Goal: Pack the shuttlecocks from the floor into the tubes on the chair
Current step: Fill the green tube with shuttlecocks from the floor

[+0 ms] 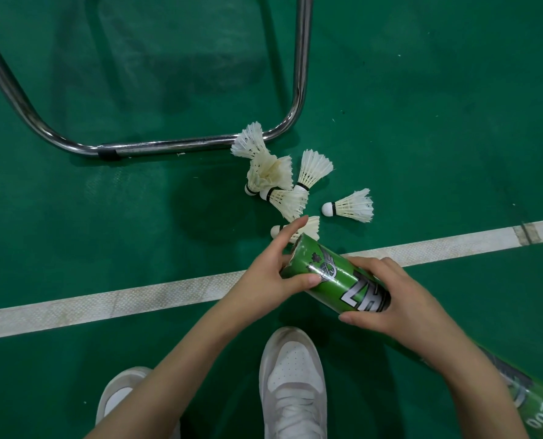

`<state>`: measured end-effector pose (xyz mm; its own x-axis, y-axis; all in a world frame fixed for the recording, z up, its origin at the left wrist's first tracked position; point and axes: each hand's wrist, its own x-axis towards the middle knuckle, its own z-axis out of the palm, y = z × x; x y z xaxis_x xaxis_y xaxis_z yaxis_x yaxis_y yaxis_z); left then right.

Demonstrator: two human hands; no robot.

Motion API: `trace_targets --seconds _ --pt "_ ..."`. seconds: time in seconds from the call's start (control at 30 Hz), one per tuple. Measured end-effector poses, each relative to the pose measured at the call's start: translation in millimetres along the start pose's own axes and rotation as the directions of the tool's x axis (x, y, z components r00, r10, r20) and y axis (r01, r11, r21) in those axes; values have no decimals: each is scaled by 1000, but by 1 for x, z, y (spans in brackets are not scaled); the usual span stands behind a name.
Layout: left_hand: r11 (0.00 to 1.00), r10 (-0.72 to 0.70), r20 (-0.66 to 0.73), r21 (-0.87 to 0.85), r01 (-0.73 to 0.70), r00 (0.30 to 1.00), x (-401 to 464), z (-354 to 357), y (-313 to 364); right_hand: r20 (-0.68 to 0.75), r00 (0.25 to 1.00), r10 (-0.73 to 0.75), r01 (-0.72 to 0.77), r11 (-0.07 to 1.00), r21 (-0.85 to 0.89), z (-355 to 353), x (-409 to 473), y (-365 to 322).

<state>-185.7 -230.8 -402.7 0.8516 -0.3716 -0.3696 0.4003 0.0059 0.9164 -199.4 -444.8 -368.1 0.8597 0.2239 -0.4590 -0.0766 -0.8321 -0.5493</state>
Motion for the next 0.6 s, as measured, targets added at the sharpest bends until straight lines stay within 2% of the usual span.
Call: trace_targets --seconds 0.23,0.47,0.6 --pt "969 51 -49 243 -38 997 12 -6 1 -17 999 47 -46 999 11 -3 -4 9" --pt "958 91 -49 279 -74 995 19 -8 12 -61 997 44 -42 998 38 -7 -5 11" --pt "958 181 -200 257 -127 963 14 -8 28 -138 990 -12 28 993 111 -12 -1 -2"
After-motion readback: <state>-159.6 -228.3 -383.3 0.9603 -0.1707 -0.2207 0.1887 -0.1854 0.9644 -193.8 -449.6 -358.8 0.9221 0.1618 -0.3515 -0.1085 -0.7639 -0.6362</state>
